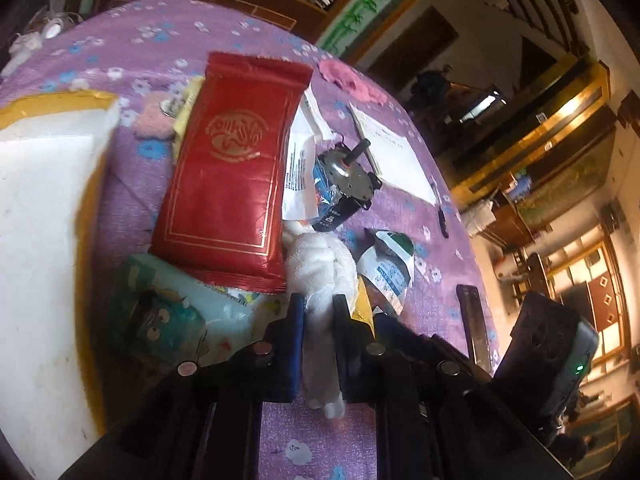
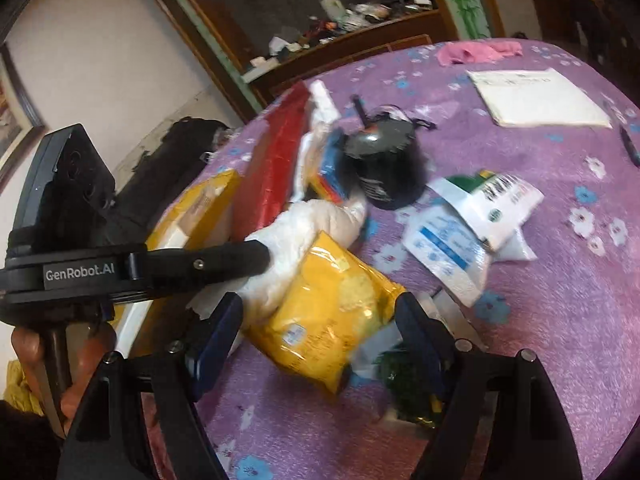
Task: Organize soft objects
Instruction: 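Grasp the yellow snack bag with the right gripper while the left gripper lifts the towel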
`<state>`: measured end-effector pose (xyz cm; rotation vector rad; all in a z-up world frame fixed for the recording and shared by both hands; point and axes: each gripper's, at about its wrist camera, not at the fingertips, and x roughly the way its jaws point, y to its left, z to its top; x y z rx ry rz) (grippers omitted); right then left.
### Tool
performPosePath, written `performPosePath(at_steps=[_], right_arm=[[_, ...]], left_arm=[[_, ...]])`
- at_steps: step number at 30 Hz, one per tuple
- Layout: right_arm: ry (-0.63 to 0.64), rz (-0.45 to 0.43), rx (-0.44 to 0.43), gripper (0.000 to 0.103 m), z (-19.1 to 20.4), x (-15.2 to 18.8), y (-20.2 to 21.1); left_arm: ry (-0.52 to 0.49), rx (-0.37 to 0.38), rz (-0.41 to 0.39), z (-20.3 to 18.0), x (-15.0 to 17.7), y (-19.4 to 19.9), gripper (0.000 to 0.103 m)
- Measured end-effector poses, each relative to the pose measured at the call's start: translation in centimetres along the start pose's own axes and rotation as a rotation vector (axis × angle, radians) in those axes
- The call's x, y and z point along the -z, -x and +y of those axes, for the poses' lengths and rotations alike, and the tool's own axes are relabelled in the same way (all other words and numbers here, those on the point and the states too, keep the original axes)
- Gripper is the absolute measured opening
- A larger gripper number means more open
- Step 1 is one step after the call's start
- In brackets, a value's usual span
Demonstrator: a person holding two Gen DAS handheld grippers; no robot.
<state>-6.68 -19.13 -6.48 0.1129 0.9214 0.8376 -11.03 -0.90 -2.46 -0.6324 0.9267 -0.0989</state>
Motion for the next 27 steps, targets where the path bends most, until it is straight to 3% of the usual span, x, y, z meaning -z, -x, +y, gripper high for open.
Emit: performPosePath(at_steps=[4,6,7,9,10,17,27], right_arm=[[0.002,-0.022,-0.042,0.043,-0.2,0.0,0.5],[0.010,-0.048,-0.059,0.034,-0.2,0.4,1.3],[0.016,-0.053,-0.069,0.019,-0.2,0.4,1.5],[0.021,-0.075,-0.092,0.016,-0.3,0.6,1.9],[0.023,-0.082,-0.116,0.006,-0.3,0.6,2.1],[0.013,-0.133,-0.151,0.003,-0.6,0.8,3.2],[-0.103,-0.179,-0.210,0.002,-1.8,3.5,5.9]], left_arm=[[0.009,-0.046,-0.059,0.0,1.2,1.9,0.012],[0.026,-0.042,-0.071,0.2,2.0,2.6,0.011],[0.034,-0.037,-0.075,0.1,2.3,2.7,0.011],[0.041,-0.041,-0.095,0.0,2.9,3.6,0.011],[0.038,-0.044,-0.102,-0.3,3.2,4.1,0.011],[0.016,-0.077,-0.108,-1.0,5.6,6.5,0.011],[-0.008,-0.025,-0.047,-0.9,9.6,6.1,0.013]])
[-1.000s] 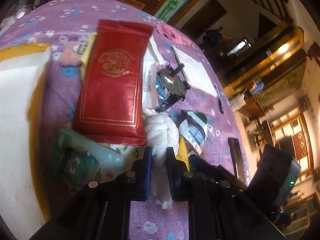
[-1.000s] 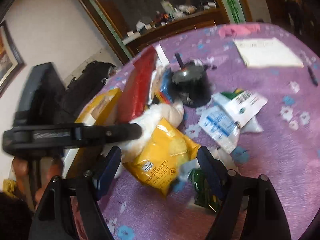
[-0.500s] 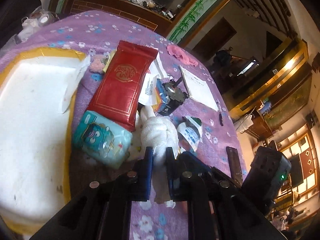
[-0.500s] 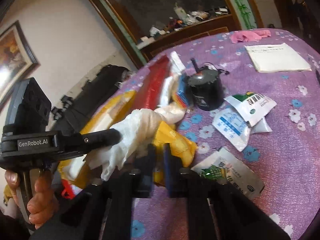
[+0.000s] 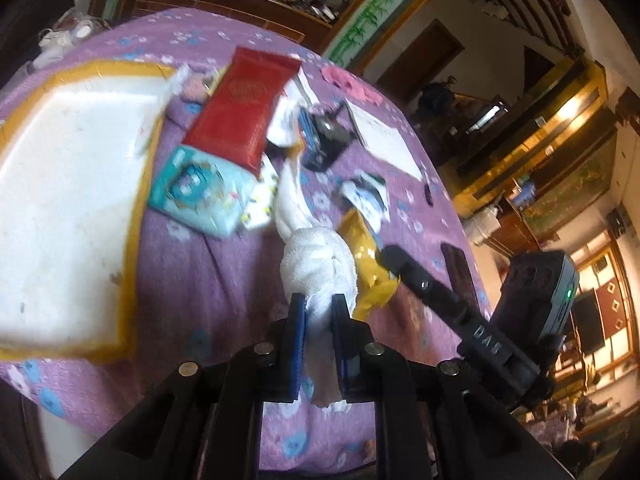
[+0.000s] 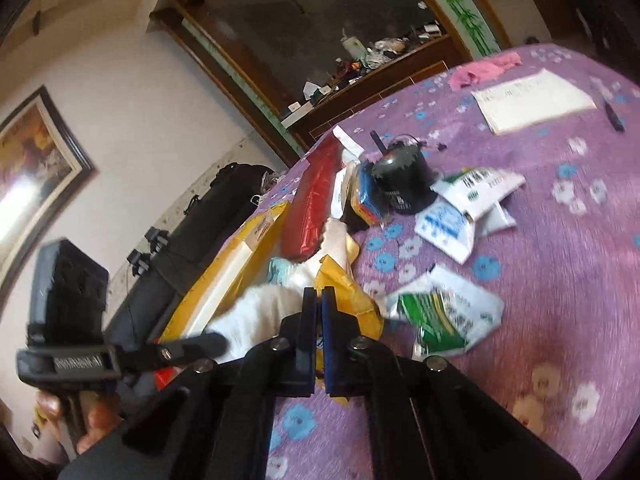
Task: Organize soft objects
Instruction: 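Grasp the yellow snack bag with the right gripper while the left gripper lifts the towel, then carry the towel in the left gripper and yellow bag in the right gripper over the white box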
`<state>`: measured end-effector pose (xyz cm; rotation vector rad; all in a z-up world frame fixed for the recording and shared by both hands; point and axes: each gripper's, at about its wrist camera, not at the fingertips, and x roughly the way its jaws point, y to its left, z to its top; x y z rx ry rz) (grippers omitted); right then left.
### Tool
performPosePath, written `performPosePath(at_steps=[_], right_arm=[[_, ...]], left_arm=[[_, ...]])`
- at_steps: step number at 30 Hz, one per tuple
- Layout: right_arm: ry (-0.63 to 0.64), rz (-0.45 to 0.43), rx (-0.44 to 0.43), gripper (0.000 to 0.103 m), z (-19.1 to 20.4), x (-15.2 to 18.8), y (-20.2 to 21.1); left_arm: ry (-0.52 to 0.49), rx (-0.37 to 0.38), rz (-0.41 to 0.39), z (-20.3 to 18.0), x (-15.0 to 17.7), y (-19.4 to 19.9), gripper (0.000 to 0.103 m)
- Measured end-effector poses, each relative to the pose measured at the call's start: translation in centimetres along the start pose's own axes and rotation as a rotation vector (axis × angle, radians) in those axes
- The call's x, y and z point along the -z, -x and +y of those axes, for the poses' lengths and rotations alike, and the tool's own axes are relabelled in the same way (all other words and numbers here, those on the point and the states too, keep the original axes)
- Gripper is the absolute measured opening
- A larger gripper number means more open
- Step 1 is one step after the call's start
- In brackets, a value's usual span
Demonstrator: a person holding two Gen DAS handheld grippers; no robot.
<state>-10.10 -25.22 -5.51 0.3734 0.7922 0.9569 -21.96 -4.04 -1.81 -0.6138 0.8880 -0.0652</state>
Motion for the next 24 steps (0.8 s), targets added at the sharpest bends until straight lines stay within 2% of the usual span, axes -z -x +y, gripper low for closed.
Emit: performPosePath(at_steps=[2,3,5,6,7,10,17,19,20,21,22,24], right_arm=[[-0.006,-0.002,0.009,0.002,0.4,0.1,0.2],[-0.007,0.000,0.014,0.002,0.5,0.2,0.2],[-0.014,-0.005,0.017,0.002,0.9,0.3,0.6],[-0.013,-0.011,0.013,0.002,1.3,0.3,0.9],[-0.008,-0.018,0.017,0.002,1.6,0.4,1.2],[0.024,-0.032,0.042,0.002,2.5,0.4,1.6],[-0.005,-0.021,0.048,0.002,1.0,-0.5,0.4],[-0.015,-0.013,0.047,0.002,0.2,-0.7,-0.1],[-0.017,-0.007,0.046,0.002,0.0,-0.8,-0.3],[-0.017,0.007,0.053,0.002,-0.3,-0.9,-0.7],[-0.015,0.017,0.057,0.002,-0.6,-0.9,-1.0],[-0.019,0.031,0.034,0.002,-0.9,-0.9,-1.3]], left_arm=[[0.000,-0.029,-0.029,0.2,0.5,0.1,0.014],[-0.012,-0.030,-0.032,0.1,0.5,0.1,0.021],[-0.030,-0.053,-0.018,0.0,0.9,0.2,0.037],[-0.033,-0.066,-0.020,-0.1,1.2,0.5,0.053],[-0.043,-0.063,-0.032,-0.1,1.3,1.0,0.060],[-0.064,-0.064,-0.069,0.0,1.0,2.0,0.067],[-0.138,-0.080,-0.022,-0.8,-0.8,-2.0,0.065],[-0.153,-0.077,0.009,-1.0,-1.3,-4.0,0.051],[-0.165,-0.108,0.009,-1.1,-1.4,-4.7,0.051],[-0.187,-0.152,-0.003,-1.1,-1.6,-5.3,0.040],[-0.220,-0.191,-0.005,-1.1,-1.8,-5.9,0.036],[-0.202,-0.152,0.001,-0.5,-2.3,-5.8,0.035]])
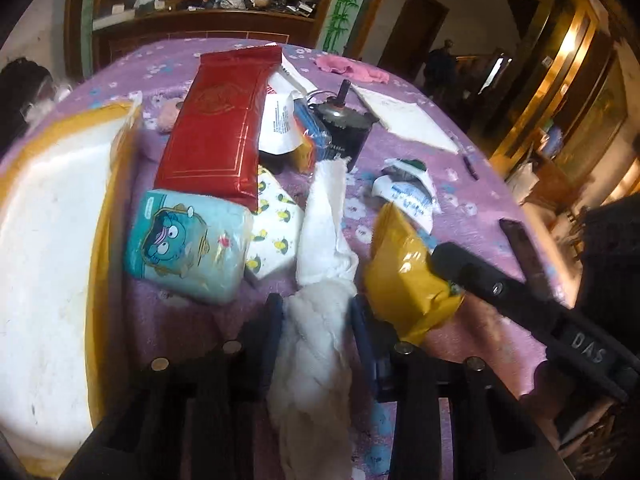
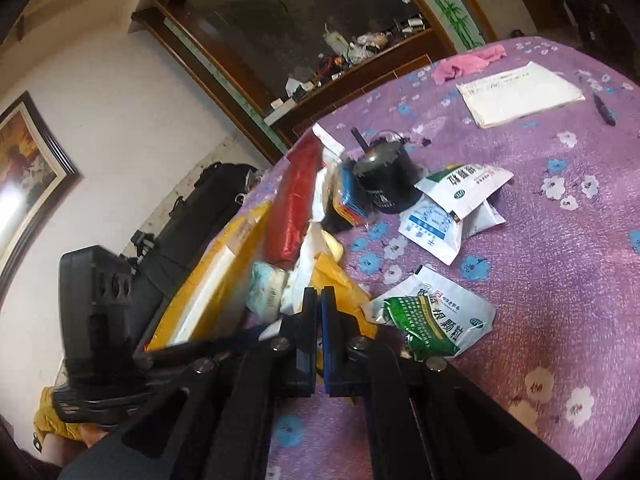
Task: Organize soft objects
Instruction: 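Carry the towel in the left gripper and yellow bag in the right gripper over the white box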
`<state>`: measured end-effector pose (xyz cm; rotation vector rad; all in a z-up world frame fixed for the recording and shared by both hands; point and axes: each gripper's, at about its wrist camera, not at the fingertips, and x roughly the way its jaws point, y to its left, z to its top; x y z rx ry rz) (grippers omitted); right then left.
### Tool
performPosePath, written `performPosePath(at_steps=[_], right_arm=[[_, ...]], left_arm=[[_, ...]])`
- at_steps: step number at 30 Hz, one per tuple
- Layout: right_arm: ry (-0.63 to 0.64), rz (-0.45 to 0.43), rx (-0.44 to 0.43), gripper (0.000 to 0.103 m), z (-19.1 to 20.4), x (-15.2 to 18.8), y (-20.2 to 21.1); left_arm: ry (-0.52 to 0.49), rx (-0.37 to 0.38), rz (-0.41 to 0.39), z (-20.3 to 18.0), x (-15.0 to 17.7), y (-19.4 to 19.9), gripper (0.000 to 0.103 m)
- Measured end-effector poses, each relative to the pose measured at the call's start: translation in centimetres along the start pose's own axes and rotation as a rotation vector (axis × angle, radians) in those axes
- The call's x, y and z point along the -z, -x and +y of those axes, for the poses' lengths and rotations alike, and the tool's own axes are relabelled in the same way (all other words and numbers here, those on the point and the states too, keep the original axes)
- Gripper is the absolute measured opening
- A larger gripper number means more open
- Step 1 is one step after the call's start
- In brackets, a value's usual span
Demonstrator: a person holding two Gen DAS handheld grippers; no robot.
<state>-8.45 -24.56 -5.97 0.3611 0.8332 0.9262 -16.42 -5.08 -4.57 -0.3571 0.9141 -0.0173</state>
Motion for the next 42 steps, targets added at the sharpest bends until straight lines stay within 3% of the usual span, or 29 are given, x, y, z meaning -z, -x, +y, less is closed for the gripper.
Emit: performPosePath(at_steps=[9,15,19,24,27,30,31,34,40,42], right_arm=[[0.018,0.002,-0.069,0.002,0.7,-0.2,0.1],[0.043,-0.058,-0.083,0.002,2.5,-0.1,1.6],[0.042,-0.070,-0.123,0.000,4.0,-0.3,1.7],[0.130,-0.065,-0.160,0.000,8.7,-1.1,0.3],[0.176,-0.066,-0.109,0.000,10.3,-1.5,-0.9],[0.120,-0.021,-0.116,0.000,8.8,-1.5,-1.2],[0.100,-0.011,-0.090,0.007,7.8,-1.2,-0.7],[0.094,0.009,-0.019,0.072,5.9,0.2,0.4],[0.107,0.127,0.101,0.072,4.7,2.6,-1.3],[0.100,0.150,0.176,0.070,4.5,2.6,-2.7]], left_arm=[[0.113,0.169,-0.043,2.2,-0.4,2.8,0.034],[0.190,0.232,-0.147,3.1,0.1,6.3,0.034],[0.218,0.233,-0.221,4.1,0.4,9.0,0.034],[0.256,0.196,-0.290,6.8,0.5,11.9,0.034],[0.288,0.185,-0.283,8.5,0.5,11.8,0.034],[0.310,0.199,-0.269,8.9,0.6,11.2,0.034],[0.308,0.202,-0.268,9.0,0.7,10.9,0.034],[0.304,0.204,-0.259,9.0,0.8,10.3,0.034],[0.300,0.210,-0.244,8.6,0.4,9.2,0.034],[0.293,0.195,-0.249,8.4,0.4,9.4,0.034]])
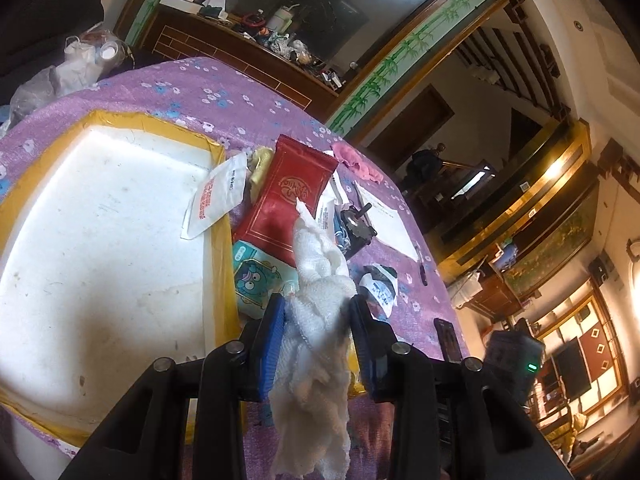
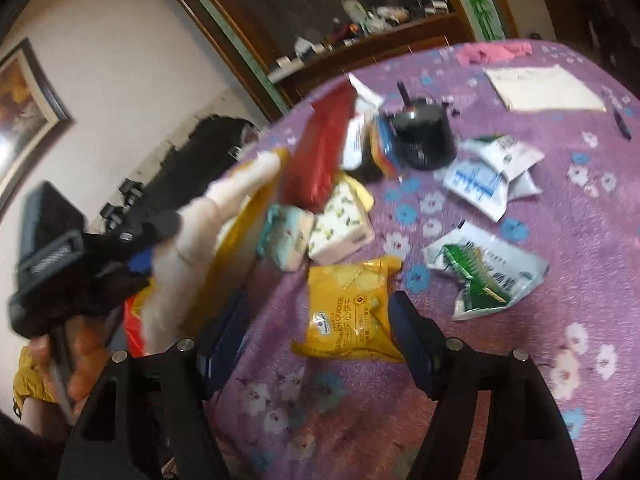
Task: Organize soft objects
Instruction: 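Carry the towel in the left gripper and yellow bag in the right gripper over the white box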
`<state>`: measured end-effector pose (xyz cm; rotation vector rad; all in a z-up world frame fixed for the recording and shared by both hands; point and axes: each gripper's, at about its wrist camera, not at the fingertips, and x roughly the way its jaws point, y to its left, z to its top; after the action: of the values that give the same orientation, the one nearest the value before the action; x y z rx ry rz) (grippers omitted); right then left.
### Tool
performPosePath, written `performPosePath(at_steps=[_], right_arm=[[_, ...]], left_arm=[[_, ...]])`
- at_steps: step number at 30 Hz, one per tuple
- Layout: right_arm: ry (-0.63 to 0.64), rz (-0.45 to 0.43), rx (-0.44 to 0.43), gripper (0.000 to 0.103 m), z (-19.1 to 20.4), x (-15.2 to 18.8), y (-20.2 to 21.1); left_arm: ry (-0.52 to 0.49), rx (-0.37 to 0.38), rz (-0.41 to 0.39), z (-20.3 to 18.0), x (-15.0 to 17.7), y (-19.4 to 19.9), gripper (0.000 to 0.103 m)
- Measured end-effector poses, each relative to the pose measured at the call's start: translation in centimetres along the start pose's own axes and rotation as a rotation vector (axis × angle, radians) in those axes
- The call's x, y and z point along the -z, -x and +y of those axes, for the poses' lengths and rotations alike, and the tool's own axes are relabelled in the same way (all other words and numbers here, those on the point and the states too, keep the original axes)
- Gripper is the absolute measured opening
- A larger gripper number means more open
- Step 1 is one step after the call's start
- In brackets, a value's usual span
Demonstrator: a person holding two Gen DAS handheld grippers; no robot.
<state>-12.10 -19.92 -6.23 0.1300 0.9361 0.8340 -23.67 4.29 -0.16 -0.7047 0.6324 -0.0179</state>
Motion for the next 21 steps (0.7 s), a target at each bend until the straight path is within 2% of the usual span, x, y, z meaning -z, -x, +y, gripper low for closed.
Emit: performPosePath(at_steps=[3,5,7,10,15,21], right_arm=[[0.023,0.036,0.096,0.051,0.3,0.0,-1.6],[0.010,0.039,0.105,0.043,0.1,0.1,-1.7],[-0.005,0.043,0.091,0.042,0.1,0.1,-1.2],[-0.002,-0.003,0.077,0.041,0.8,-0.3,0.6],[0.013,-0.044,-0.016,0.041,3.1,-1.7,3.0],[0.065,-0.001,-0.108,0.041,6.5,-2.8,1.7]], left_arm=[[0.008,-0.013,-0.016,0.3,-0.2,0.7,0.034],[0.019,-0.032,-0.035,0.5,-0.4,1.6,0.034],[0.031,-0.046,-0.049,0.8,-0.6,2.4,0.034],[0.039,-0.090,-0.072,1.4,-0.9,3.3,0.034],[0.095,-0.158,-0.085,2.4,-0.8,4.5,0.034],[0.121,-0.222,-0.096,3.6,-0.9,5.1,0.034]])
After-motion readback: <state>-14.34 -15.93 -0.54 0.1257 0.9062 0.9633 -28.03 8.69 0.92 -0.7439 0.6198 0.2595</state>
